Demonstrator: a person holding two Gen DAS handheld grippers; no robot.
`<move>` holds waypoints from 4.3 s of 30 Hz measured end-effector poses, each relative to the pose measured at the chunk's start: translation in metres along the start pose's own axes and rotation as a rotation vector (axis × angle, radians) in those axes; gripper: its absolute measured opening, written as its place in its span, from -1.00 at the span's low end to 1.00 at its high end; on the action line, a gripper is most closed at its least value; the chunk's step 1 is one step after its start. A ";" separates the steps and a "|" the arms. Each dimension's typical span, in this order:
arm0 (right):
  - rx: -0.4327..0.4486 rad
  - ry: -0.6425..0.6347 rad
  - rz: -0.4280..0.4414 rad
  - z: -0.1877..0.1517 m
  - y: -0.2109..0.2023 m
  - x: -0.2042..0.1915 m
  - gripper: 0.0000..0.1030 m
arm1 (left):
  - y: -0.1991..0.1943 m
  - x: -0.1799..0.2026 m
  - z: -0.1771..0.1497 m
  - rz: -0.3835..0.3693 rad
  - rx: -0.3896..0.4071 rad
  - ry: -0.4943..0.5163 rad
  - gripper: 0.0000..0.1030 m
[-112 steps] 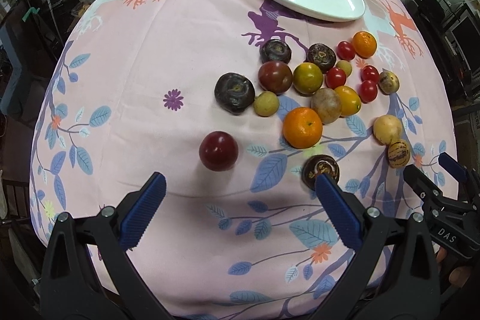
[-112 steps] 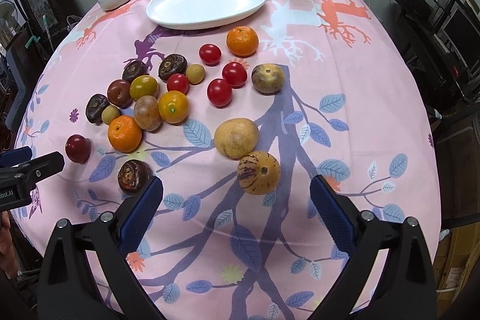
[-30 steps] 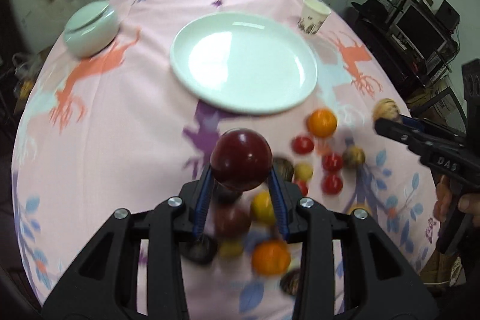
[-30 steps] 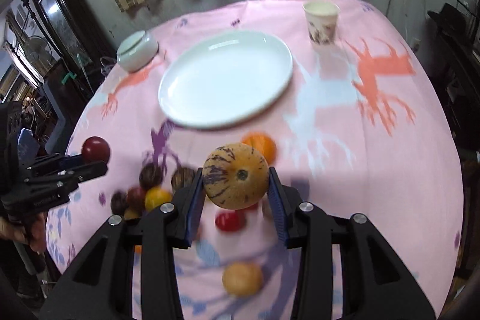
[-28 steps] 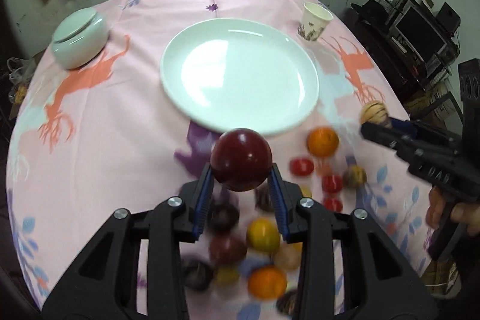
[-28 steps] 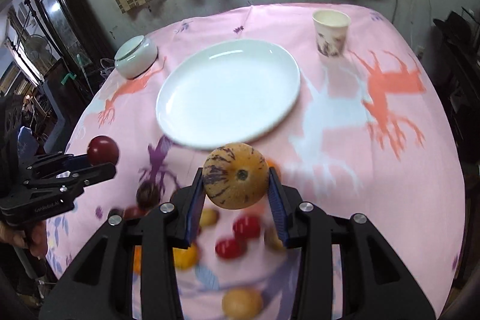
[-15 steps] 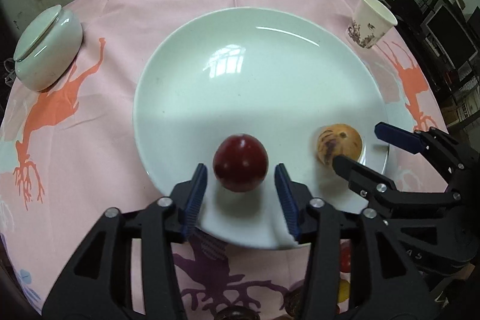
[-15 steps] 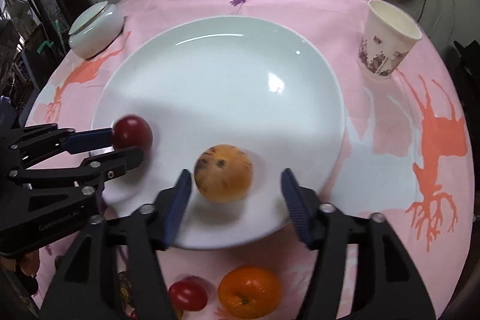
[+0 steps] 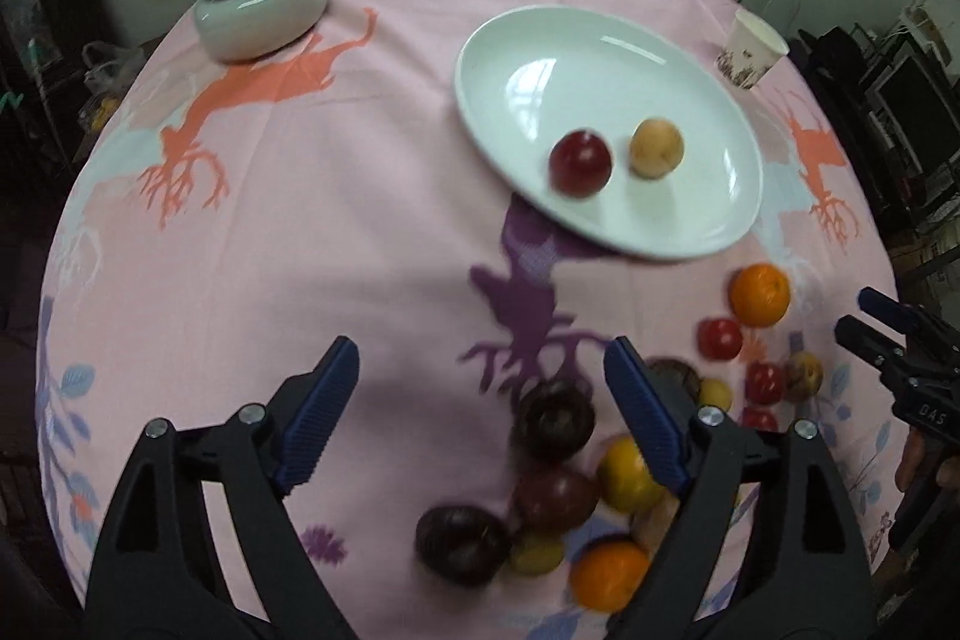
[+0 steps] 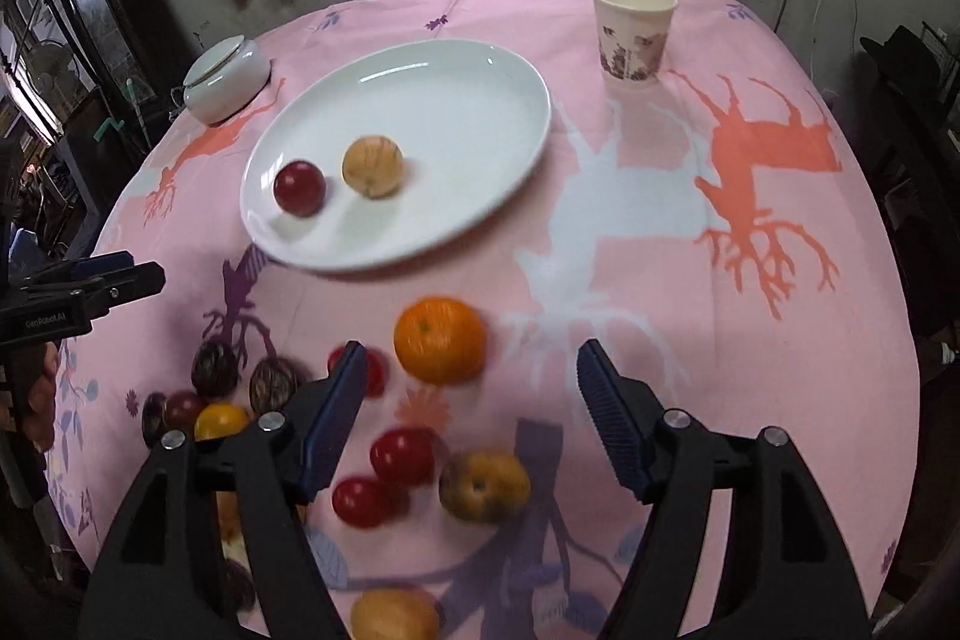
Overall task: Organize fruits
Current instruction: 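Grasp the large tan round fruit with right tool while left tool withdraws, then grasp the dark purple fruit with left tool while right tool holds tan fruit, then carry both fruits onto the white plate and open both tools, then withdraw both tools from the plate and move left tool toward dark brown fruit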
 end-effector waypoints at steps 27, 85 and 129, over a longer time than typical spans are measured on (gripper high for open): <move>-0.133 -0.048 -0.003 -0.117 -0.008 -0.060 0.28 | -0.029 -0.013 -0.132 -0.019 -0.125 -0.020 0.77; -0.003 0.007 0.090 -0.018 -0.033 -0.052 -0.11 | -0.034 0.015 -0.027 -0.145 0.025 0.074 -0.07; -0.012 0.050 -0.001 0.023 0.024 0.002 0.36 | 0.015 0.039 0.031 -0.077 0.028 0.043 0.65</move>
Point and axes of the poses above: each gripper's, at about its wrist camera, not at the fingertips, and y roughly the way its jaws point, x to its right, z to its top, the point moved 8 cm from there along y, roughly the way its jaws point, and after that the axes turned 4 degrees about -y, right-handed, at the moved point
